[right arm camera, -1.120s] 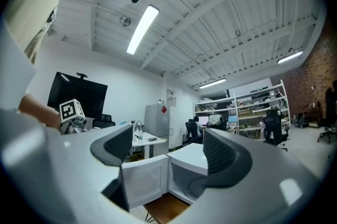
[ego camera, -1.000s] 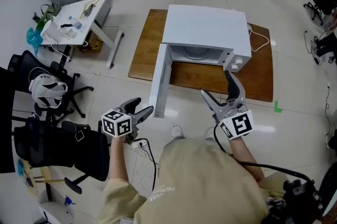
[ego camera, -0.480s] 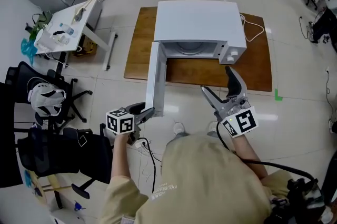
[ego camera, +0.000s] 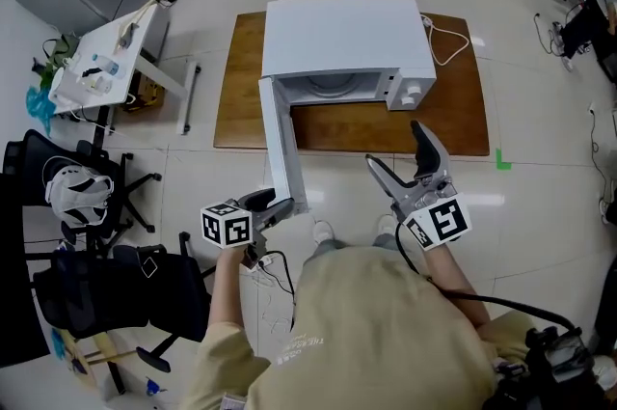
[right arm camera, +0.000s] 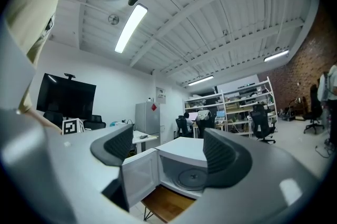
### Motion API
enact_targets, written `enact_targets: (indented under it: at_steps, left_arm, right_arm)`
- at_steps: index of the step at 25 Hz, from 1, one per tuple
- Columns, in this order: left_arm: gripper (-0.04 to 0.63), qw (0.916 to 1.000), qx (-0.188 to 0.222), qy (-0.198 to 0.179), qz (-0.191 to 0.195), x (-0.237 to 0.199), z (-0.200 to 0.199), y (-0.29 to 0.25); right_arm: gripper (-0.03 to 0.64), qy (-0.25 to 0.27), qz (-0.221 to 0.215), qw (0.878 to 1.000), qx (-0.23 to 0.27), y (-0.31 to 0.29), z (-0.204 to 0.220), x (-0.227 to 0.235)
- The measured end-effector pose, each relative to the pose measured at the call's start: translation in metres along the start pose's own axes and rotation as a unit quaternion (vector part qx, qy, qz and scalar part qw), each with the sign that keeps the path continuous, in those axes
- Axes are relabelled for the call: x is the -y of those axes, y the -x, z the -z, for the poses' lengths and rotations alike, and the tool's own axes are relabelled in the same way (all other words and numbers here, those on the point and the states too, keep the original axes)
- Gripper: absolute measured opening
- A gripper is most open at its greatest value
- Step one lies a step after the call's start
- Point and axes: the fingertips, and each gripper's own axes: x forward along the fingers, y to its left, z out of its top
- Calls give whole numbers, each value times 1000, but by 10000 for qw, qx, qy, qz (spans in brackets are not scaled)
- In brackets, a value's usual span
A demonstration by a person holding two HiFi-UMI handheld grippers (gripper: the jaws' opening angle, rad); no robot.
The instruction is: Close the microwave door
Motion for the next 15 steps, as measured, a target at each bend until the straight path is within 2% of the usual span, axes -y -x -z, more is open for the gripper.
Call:
enact_targets:
  at_steps: [9,15]
  left_arm:
    - [319,9995,102,278,115,16,-6,-49]
    - [321,9978,289,530,266,28,-15,-76]
  right_arm:
    - [408,19,333,9994,-43,20,-2,31]
    - [407,59,665,9978,-55,36,-8,54]
